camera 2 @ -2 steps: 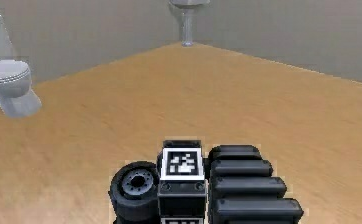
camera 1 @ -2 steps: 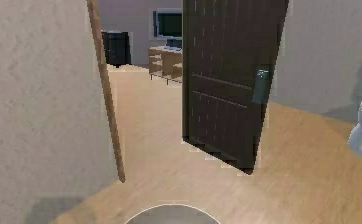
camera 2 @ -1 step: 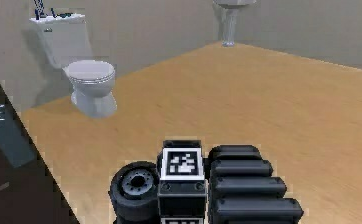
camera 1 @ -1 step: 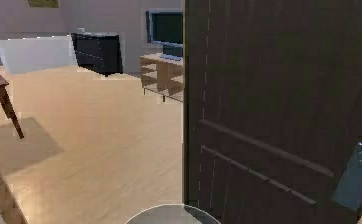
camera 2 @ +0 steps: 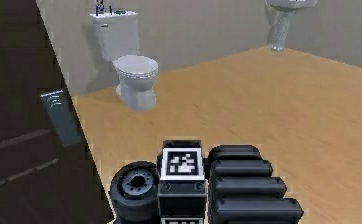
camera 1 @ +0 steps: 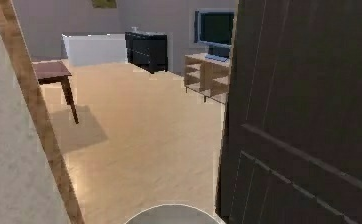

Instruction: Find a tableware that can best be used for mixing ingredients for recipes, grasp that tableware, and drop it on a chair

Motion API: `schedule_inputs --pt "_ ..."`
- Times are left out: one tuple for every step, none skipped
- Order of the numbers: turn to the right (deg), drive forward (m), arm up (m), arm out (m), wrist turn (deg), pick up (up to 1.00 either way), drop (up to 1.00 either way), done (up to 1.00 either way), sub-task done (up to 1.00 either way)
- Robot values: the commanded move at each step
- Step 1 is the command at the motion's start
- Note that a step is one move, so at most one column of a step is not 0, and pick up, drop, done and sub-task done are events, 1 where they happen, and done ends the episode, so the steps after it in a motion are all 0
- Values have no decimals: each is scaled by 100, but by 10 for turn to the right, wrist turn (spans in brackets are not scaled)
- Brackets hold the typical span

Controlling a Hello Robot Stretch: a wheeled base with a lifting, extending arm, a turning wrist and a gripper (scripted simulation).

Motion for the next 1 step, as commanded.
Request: schedule_inputs --pt "0 20 0 0 0 0 0 0 0"
